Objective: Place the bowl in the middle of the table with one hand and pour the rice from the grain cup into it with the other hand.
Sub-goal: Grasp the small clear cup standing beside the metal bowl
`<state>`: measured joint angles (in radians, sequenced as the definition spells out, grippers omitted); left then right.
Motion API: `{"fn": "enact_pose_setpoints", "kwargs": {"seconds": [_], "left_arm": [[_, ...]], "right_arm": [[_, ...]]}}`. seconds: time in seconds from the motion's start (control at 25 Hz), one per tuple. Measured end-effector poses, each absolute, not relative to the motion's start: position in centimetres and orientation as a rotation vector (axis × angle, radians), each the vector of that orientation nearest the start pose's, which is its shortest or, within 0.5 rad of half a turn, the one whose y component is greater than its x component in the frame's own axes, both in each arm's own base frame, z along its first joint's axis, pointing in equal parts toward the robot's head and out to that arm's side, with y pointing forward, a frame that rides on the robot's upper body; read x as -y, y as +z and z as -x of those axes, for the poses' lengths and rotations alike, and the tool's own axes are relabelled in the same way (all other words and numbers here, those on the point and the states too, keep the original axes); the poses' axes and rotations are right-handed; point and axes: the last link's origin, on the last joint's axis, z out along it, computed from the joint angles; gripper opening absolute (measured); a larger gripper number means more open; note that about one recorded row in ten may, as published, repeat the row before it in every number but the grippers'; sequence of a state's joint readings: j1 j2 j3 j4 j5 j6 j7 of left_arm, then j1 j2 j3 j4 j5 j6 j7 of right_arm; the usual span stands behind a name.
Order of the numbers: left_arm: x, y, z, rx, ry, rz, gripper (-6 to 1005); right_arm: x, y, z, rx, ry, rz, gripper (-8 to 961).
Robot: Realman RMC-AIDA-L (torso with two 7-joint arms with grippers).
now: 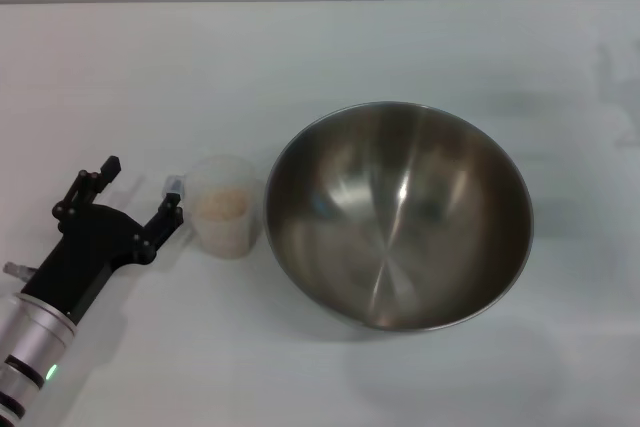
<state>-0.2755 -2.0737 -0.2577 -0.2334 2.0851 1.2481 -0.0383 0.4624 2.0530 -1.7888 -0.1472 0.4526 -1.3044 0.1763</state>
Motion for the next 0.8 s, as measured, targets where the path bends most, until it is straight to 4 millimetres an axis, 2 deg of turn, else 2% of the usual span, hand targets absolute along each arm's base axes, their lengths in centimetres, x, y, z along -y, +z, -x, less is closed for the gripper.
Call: {"fn": "enact_pose_setpoints", "kwargs": {"seconds": [0.4, 0.8], "left_arm": [[-24.97, -7.22, 33.08, 0.47, -0.626, 1.911, 778], [-25.09, -7.5, 32.81, 0.474, -0.631, 1.92, 593]], "right_arm": [[-35.2, 3.96, -31.73, -0.394, 0.806, 1.427, 488], [-35.23, 3.83, -31.56, -0.392, 0.811, 1.431, 489]]}}
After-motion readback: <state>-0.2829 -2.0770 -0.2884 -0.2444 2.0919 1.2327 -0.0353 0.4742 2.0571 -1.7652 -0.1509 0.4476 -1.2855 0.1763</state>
